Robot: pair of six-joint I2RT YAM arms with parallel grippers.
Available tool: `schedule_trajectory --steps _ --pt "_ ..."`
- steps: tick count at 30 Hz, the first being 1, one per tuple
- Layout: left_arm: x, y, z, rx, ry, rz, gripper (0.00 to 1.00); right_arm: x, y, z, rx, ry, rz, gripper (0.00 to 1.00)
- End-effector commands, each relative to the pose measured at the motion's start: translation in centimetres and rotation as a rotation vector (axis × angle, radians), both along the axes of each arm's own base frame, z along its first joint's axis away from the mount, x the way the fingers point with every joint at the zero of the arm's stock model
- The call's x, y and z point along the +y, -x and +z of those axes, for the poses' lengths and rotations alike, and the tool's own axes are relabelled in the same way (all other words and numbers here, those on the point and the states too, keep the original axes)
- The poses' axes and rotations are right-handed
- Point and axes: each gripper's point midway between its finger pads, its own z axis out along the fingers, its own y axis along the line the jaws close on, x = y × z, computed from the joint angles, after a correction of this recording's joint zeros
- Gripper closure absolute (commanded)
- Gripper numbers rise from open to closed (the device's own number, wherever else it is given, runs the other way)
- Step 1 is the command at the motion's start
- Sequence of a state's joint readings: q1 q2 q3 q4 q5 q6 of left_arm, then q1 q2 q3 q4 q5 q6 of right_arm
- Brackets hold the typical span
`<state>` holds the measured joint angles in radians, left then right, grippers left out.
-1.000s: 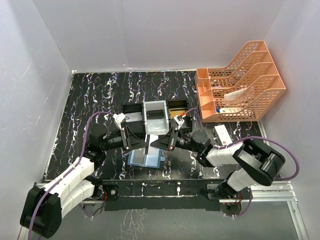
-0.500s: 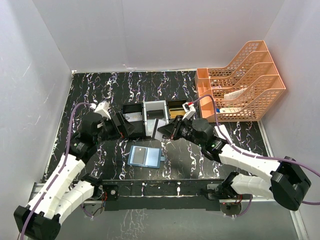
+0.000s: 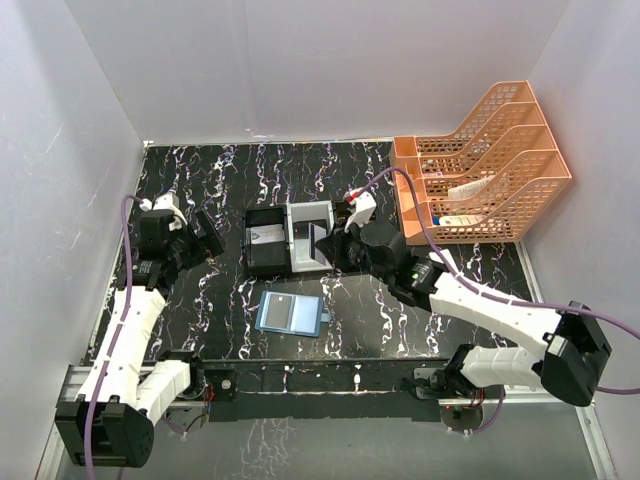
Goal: Take the credit cards out of the card holder
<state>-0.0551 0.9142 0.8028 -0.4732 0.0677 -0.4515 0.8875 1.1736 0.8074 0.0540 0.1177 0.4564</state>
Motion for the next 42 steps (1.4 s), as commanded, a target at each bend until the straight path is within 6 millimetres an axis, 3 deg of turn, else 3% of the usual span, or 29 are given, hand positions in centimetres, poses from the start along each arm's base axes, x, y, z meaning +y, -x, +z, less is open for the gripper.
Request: schedule_trajectory --steps 1,8,13,16,19,26,30,34,42 --pt "0.3 0.8 -0.3 0.002 -0.013 -0.021 0.01 0.4 -1.9 3.0 -0.125 0.079 -0.017 1.0" --pt "1.1 2.0 -0.3 -0.023 -0.028 0.023 0.01 3.6 -3.2 3.4 -0.204 0.153 0.029 1.0" --pt "1.7 2.2 0.3 -0.035 -0.031 0.077 0.01 6.6 -4.4 0.8 -0.187 0.192 0.05 1.0" --pt "2.6 2.4 1.0 -0.061 -0.052 0.131 0.01 9.0 -4.5 2.0 -0.22 0.162 0.09 1.0" --pt "3.0 2.7 1.6 -0.083 -0.06 0.154 0.01 10.4 -6.0 2.6 -0.288 0.202 0.088 1.0" --pt "3.9 3.1 2.3 -0.109 -0.079 0.201 0.01 13.2 -9.3 0.4 -0.451 0.455 0.174 1.0" --pt "4.0 3.2 2.5 -0.122 -0.08 0.209 0.01 13.9 -10.6 -0.3 -0.514 0.522 0.181 1.0" --pt "3.9 3.2 2.5 -0.127 -0.076 0.205 0.01 13.3 -12.7 -2.1 -0.562 0.648 0.122 1.0" --pt "4.0 3.2 2.6 -0.132 -0.077 0.206 0.01 15.1 -13.4 -4.3 -0.635 0.716 0.204 1.0"
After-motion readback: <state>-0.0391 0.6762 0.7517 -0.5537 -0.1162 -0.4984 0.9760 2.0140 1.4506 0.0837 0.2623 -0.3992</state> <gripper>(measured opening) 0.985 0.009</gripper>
